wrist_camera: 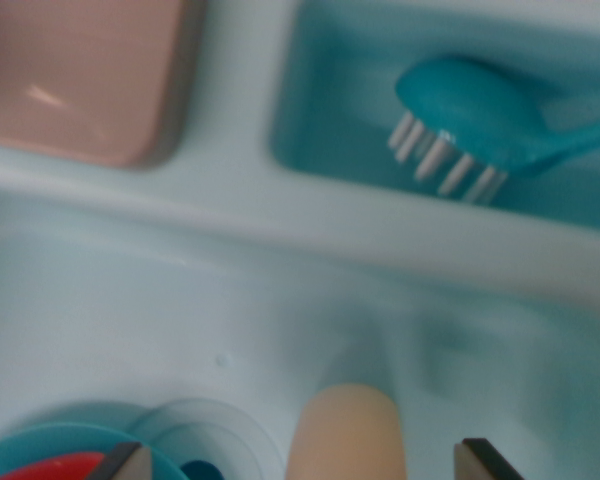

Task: Pick detergent from the sink

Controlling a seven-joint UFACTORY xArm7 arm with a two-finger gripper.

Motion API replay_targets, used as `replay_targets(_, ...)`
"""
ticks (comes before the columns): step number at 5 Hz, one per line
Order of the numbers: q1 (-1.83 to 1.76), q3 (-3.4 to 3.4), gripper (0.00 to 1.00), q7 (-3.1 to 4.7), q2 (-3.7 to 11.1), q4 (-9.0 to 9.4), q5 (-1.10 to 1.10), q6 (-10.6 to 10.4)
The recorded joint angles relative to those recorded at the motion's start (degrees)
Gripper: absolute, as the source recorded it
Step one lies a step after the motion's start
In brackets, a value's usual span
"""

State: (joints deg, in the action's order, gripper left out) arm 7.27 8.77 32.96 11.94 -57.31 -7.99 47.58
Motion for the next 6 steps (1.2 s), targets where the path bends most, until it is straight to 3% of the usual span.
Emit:
replay_targets(1, 0.14, 0.11, 0.0, 0.55, 0.21, 0.6, -0.17, -0.7)
replay_targets(6, 0.22, 0.16, 0.0, 0.84, 0.32, 0.92, -0.26, -1.1)
